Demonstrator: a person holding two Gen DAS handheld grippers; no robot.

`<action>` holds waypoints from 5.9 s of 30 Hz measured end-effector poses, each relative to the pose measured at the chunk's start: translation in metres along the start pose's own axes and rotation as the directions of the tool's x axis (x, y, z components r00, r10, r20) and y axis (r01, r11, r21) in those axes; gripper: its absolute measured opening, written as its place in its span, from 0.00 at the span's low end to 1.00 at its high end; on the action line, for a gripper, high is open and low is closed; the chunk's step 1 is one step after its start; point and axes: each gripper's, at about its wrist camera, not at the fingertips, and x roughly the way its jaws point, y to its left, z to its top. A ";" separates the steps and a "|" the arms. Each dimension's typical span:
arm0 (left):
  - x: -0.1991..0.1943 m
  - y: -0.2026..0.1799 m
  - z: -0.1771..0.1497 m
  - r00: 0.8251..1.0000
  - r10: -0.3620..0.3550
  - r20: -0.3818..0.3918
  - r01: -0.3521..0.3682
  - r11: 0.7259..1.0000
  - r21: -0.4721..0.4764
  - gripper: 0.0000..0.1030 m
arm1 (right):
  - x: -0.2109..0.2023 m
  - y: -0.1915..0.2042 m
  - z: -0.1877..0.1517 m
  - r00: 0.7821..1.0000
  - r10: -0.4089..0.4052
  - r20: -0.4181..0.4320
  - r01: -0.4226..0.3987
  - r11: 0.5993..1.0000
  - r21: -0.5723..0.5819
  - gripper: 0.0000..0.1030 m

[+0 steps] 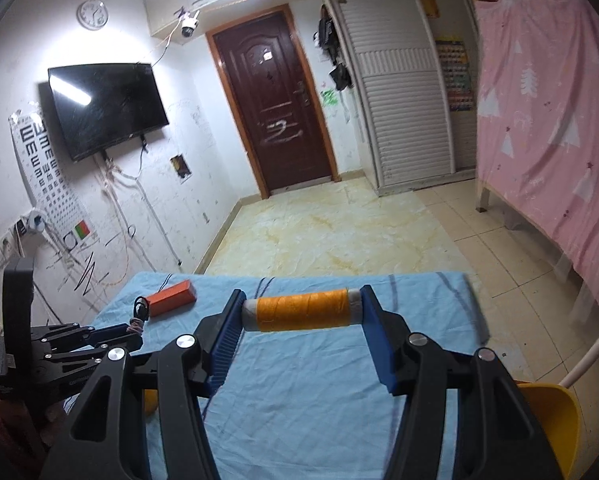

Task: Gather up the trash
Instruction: 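Carry the black cable and orange spool over the yellow bin with both tools, then open both tools over the yellow bin to drop the cable and spool, then move both open tools back over the orange block and yellow lid, then grasp the orange block with the left tool while the right tool grasps the yellow lid, then carry the orange block and yellow lid over the yellow bin with both tools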

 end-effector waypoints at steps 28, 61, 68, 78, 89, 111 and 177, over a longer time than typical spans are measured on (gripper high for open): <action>-0.034 -0.264 0.034 0.942 -0.334 0.027 0.307 0.894 0.325 0.20 | -0.098 -0.191 -0.076 0.964 -0.265 0.026 0.244 0.920 0.306 0.75; -0.019 -0.250 0.032 0.928 -0.372 0.008 0.356 0.894 0.273 0.58 | -0.118 -0.175 -0.074 0.946 -0.313 0.089 0.263 0.897 0.355 0.76; -0.019 -0.197 0.039 0.942 -0.332 0.045 0.316 0.926 0.208 0.58 | -0.099 -0.135 -0.068 0.960 -0.271 0.069 0.241 0.926 0.289 0.76; -0.028 -0.110 0.044 0.962 -0.250 0.109 0.238 0.964 0.115 0.66 | -0.059 -0.058 -0.060 0.982 -0.186 0.019 0.180 0.969 0.168 0.77; -0.013 -0.020 0.045 0.983 -0.154 0.103 0.154 0.988 0.015 0.66 | -0.010 0.031 -0.060 0.995 -0.075 -0.070 0.075 0.997 0.004 0.78; 0.085 0.097 0.057 0.992 -0.055 -0.114 0.061 0.997 0.051 0.69 | 0.050 0.140 -0.085 0.960 0.132 -0.249 -0.161 0.982 -0.099 0.79; -0.013 -0.092 0.046 0.973 -0.222 0.057 0.204 0.953 0.226 0.22 | -0.079 -0.034 -0.037 0.997 -0.071 0.019 0.070 0.995 0.072 0.34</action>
